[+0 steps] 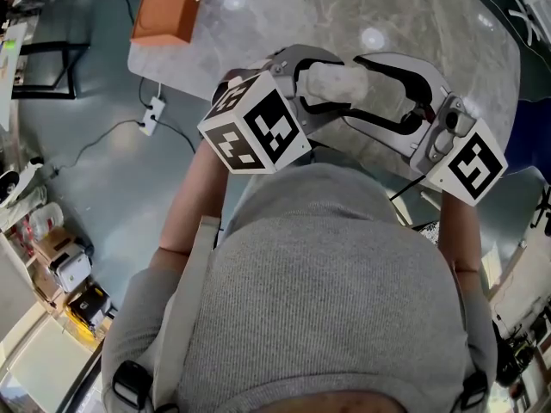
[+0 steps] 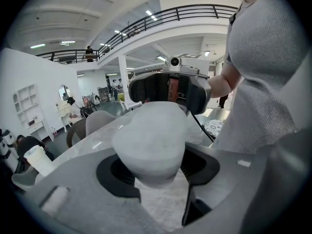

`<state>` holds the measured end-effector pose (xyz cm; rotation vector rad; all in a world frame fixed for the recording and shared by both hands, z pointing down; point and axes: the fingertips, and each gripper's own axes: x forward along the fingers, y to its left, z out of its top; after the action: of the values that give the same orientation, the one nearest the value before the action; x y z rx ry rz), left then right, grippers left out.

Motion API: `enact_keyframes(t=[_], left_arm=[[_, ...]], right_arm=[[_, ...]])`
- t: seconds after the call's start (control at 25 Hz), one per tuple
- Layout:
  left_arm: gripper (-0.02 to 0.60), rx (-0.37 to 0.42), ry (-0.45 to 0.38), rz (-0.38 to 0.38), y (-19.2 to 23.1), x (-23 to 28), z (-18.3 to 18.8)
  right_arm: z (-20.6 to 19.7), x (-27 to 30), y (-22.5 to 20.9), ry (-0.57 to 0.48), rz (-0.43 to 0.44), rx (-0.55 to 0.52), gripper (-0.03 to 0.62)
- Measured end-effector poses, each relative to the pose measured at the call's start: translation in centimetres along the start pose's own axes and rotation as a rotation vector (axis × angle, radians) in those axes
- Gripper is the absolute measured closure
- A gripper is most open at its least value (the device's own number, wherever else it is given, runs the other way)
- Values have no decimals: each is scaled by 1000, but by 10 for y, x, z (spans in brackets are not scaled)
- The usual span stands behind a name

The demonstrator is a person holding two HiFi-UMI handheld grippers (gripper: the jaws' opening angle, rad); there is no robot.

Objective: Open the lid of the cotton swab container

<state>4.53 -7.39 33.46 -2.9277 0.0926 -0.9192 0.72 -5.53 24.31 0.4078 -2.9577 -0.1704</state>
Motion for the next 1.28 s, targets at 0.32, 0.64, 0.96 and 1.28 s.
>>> enact_keyframes(t=[0.32, 0.64, 0.96, 1.28], left_arm=[[339, 17, 3, -6, -4, -2, 2], [339, 23, 0, -17, -5, -2, 5], [339, 22, 1, -34, -8, 0, 2], [339, 27, -5, -25, -7, -2, 5]], right_arm=[[-5, 7, 1, 33, 35, -31, 352], [-9, 11, 4, 55, 69, -25, 352], [-16, 15, 5, 66, 84, -11, 352], [-13, 16, 5, 38, 89, 5, 364]])
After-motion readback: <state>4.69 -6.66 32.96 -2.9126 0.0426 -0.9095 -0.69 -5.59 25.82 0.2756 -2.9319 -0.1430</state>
